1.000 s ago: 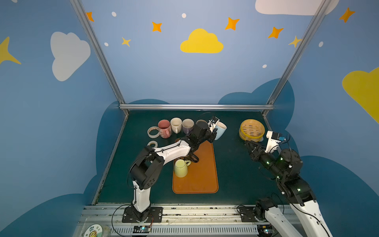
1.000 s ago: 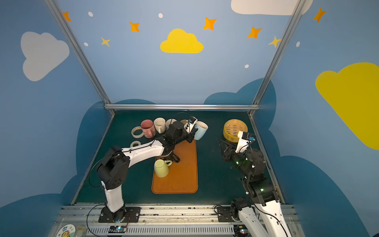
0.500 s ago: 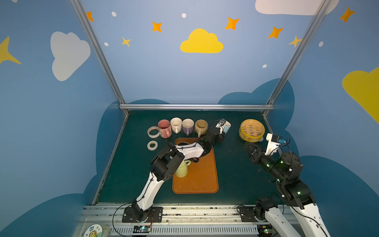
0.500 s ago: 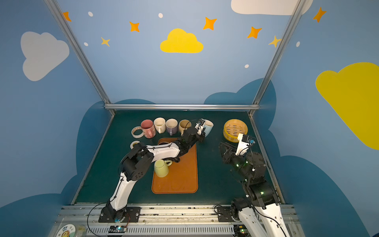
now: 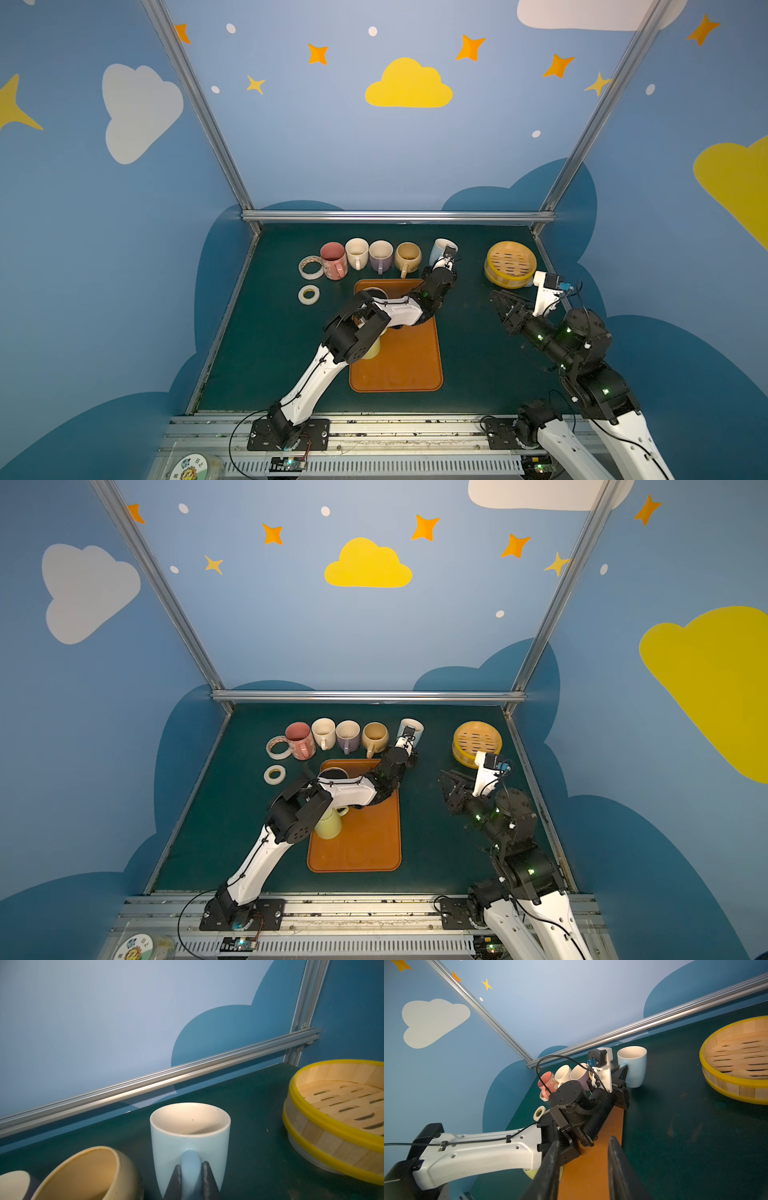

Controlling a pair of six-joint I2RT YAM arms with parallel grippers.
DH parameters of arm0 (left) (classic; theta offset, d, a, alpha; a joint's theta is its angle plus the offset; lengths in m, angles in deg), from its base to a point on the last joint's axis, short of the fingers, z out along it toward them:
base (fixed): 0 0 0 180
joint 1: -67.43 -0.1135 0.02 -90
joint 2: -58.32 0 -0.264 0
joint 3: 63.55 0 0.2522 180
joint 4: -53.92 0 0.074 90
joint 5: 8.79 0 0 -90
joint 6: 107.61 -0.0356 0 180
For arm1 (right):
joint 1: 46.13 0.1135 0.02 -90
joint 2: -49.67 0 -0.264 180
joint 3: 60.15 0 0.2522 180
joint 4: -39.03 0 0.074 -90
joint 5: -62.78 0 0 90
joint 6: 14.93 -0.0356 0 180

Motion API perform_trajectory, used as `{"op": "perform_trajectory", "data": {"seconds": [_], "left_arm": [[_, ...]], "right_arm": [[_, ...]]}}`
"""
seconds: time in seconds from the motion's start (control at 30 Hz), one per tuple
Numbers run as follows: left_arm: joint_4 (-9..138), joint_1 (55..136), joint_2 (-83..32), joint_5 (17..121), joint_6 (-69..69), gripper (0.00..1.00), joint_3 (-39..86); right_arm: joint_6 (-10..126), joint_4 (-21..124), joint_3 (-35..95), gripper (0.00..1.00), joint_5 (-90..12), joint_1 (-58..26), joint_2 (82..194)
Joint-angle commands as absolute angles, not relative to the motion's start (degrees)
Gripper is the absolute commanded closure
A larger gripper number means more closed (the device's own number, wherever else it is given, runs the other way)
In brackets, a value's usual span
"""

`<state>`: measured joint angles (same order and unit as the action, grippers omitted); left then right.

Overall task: Turn the mug right side up
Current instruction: Place the mug at the top-center of the table.

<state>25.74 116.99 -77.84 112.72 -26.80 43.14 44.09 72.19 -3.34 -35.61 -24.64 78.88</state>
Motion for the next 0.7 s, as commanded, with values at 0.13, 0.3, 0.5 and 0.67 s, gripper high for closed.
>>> {"op": "perform_trajectory", "data": {"seconds": [0.13,0.3,0.5,0.67], "left_arm": [[17.73,117.35,-78.67,118.76,-25.00,0.97,46.52],[18.22,117.76,-79.64,120.71,-23.79,0.97,46.72],[18.90,118.24,-80.32,122.38,-23.06,0.97,47.05],[20.18,118.23,-80.79,123.44,-21.79,0.97,47.16]], "right_arm": [[45.35,71.29,-3.07,0.68,-33.56,-23.55,77.56],[45.69,71.59,-3.13,0.68,-33.03,-23.11,77.03],[45.93,71.73,-3.40,0.68,-32.32,-22.75,76.25],[46.32,71.95,-3.52,0.68,-31.82,-22.40,75.70]]}}
